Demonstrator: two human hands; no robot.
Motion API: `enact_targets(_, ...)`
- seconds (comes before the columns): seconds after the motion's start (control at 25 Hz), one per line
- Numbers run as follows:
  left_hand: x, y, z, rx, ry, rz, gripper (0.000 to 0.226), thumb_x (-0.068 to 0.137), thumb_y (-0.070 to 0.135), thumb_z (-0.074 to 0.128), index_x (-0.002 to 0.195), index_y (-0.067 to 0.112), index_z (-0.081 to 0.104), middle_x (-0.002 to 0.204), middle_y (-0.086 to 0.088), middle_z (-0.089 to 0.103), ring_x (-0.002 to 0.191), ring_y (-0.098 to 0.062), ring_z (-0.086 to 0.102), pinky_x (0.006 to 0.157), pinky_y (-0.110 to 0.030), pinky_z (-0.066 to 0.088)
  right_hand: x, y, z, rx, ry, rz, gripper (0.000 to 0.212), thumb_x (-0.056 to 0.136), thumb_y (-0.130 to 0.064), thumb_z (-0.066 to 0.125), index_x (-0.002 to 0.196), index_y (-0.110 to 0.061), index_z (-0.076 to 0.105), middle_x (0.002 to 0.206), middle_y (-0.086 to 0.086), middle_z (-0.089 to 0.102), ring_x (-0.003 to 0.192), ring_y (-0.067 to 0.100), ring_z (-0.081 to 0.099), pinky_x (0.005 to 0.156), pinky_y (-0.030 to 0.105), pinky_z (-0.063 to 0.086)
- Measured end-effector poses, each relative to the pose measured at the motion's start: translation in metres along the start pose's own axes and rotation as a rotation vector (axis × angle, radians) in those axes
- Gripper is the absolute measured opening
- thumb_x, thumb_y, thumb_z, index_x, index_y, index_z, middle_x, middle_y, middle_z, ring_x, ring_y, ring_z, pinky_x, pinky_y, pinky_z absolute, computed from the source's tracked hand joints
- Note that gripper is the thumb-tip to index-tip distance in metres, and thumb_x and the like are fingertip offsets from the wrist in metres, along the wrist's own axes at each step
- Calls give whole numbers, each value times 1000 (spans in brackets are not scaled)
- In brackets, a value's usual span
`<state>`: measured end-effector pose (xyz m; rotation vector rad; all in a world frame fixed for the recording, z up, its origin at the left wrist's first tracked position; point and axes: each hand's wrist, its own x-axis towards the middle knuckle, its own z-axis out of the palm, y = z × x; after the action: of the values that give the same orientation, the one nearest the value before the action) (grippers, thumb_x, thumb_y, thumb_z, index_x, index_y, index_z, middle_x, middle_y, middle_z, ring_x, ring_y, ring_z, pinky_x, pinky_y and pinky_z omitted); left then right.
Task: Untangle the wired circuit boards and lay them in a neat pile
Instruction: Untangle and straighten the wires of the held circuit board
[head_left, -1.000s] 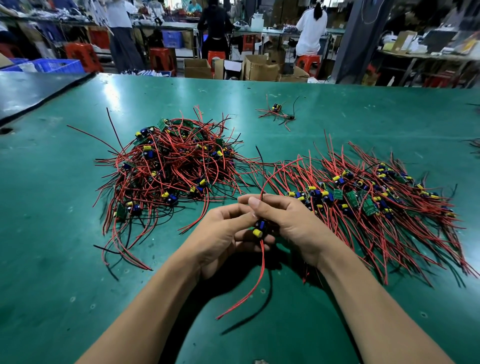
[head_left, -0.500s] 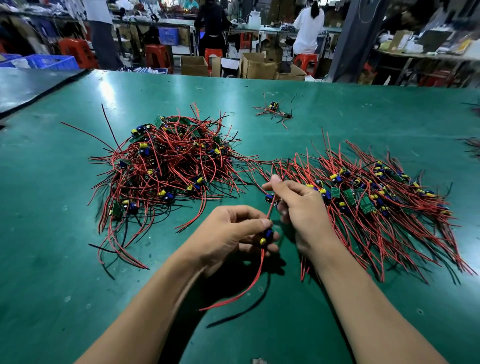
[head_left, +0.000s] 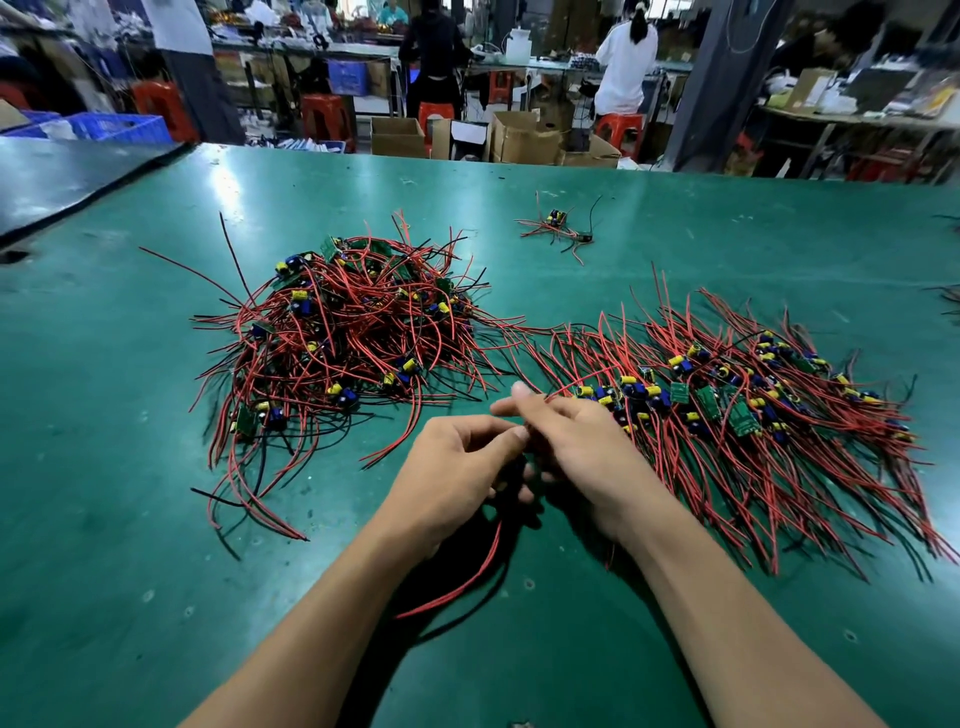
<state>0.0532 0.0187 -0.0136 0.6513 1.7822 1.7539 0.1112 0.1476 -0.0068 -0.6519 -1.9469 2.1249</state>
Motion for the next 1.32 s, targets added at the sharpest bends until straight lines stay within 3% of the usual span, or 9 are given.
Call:
enact_targets(0.08,0,-1,-2,-17,18,29,21,96,11,59,84,2,74,68,-11,71,55,-21,67,54,-28,54,0,4,7,-53,-47,-18,38,100,-46,57,92,-14,78,57,0,60,43,11,51,42,24,47)
enact_targets(0.28,0,1,-2,-44,-25,25,23,96,12,60,78,12,74,67,-8,70,56,-23,66,59,-32,51,5,1,3,-13,73,-35,43,98,-53,56,85,-18,78,47,-1,49,37,12,46,41,21,43)
enact_targets(0.44,-1,2,-1,-151,-106,-24,16,94,10,61,82,4,69,66,-13,67,52,-23,63,51,-26,52,12,-3,-10,60,199,-87,47,99,-51,54,83,-13,77,49,-8,25,37,6,21,36,16,21)
enact_targets(0.56,-1,1,0,-157,-166,-45,17,93,12,63,79,6,71,68,-14,67,52,-22,63,52,-26,51,14,-10,-17,272,213,-62,49,103,-45,49,81,-11,76,53,-8,27,37,4,19,33,17,17)
enact_targets(0.84,-3,0,-1,-133,-181,-49,16,91,16,64,79,10,72,69,-12,68,55,-24,62,63,-34,45,10,-20,-30,740,-56,85,60,104,-41,39,69,-13,78,62,-6,49,39,5,16,35,18,19)
enact_targets(0.96,-3,1,-1,-153,-145,-61,16,93,12,62,83,3,69,67,-13,67,53,-24,62,57,-30,50,10,-18,-27,632,-33,52,58,101,-51,42,75,-15,80,60,-8,43,38,3,21,34,16,19)
enact_targets(1.12,-1,2,0,-184,-75,-62,18,95,11,59,84,2,69,66,-14,66,50,-22,61,50,-26,52,4,-5,-5,148,25,-4,53,91,-62,55,100,-15,78,53,-7,42,39,5,34,35,18,31)
enact_targets(1.2,-1,1,0,-194,-51,-60,19,96,11,59,83,2,69,66,-14,65,50,-22,61,49,-26,52,-1,2,6,54,-28,10,43,96,-54,58,97,-16,77,49,2,49,36,13,45,38,21,41)
enact_targets(1.32,-1,2,-2,-211,-71,-79,19,96,11,59,84,2,70,66,-13,65,50,-20,61,49,-25,52,-2,1,8,50,-27,13,47,100,-53,53,90,-14,77,45,5,49,34,17,48,39,23,45)
